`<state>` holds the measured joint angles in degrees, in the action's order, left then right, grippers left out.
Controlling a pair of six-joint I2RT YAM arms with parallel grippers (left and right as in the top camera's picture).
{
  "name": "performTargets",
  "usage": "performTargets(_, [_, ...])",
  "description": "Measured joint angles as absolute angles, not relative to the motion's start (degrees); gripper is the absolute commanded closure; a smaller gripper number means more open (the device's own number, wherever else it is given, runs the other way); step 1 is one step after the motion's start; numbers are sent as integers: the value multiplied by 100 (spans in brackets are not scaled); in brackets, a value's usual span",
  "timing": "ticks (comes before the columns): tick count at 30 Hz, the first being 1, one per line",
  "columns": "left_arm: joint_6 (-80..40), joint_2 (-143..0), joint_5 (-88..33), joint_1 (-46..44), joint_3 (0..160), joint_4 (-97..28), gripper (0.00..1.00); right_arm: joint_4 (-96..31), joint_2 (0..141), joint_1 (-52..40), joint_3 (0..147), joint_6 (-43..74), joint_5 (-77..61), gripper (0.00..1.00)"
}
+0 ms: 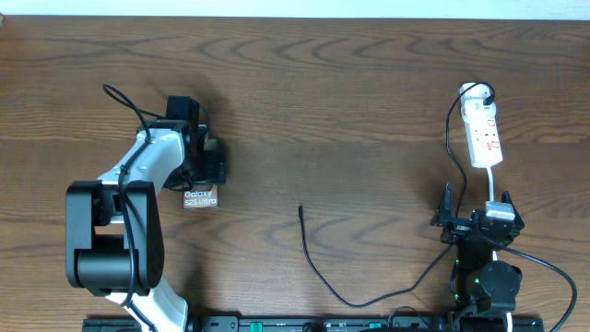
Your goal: Plug charger to phone and switch on socket
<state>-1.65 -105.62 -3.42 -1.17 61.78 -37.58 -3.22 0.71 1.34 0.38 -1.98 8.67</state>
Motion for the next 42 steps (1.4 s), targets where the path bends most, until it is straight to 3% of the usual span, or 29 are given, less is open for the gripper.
performTargets(12, [-167,-10560,-375,-97,6163,-3752,1,-322,71,134,38,-198,867,1])
performTargets(42, [-169,-10560,-399,-97,6163,-3743,2,-322,71,134,38,-196,869,1])
